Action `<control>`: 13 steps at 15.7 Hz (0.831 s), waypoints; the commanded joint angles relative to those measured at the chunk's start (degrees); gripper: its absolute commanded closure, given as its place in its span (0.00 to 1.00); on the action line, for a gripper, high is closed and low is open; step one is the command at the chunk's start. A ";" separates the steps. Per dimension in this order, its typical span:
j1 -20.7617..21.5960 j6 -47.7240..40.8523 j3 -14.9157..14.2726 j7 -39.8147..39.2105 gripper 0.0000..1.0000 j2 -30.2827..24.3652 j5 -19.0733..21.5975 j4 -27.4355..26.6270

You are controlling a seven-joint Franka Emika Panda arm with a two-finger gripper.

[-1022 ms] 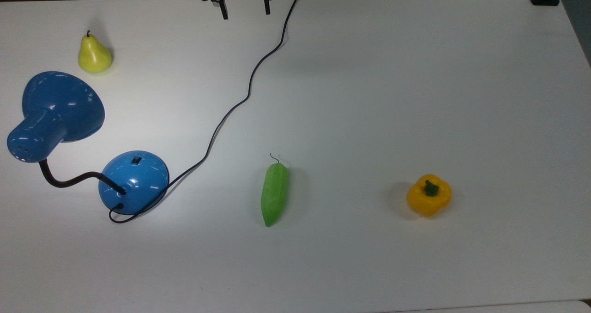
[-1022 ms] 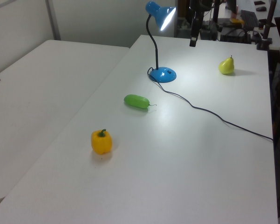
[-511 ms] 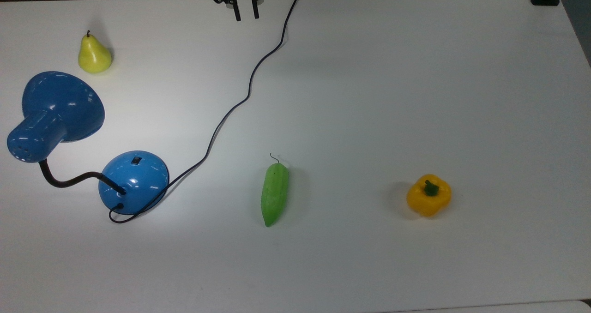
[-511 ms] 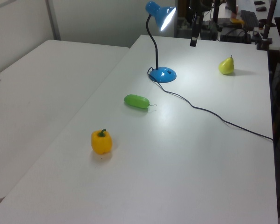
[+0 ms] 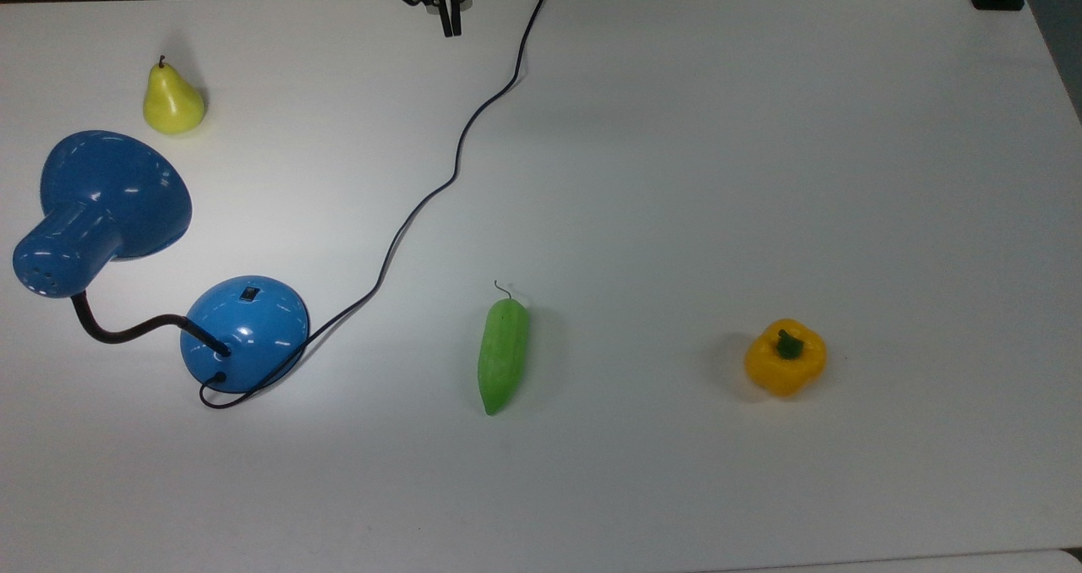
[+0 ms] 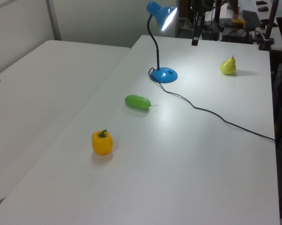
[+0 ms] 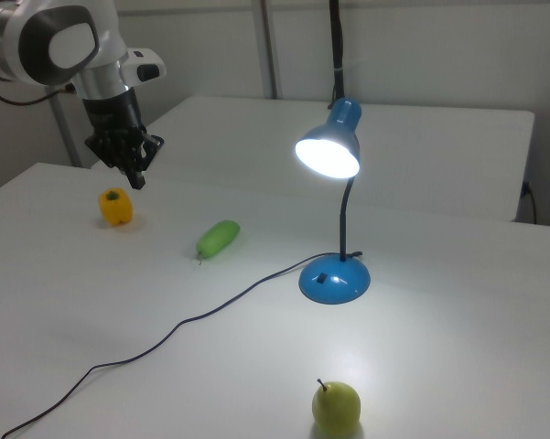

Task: Turn off lamp

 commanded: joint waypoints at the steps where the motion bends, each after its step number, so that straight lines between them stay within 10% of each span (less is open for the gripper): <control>1: 0.84 0.41 -0.66 -0.40 0.97 -1.09 0.28 -1.48; 13: 0.31 -0.21 -0.75 -0.22 1.00 -1.18 0.37 -3.49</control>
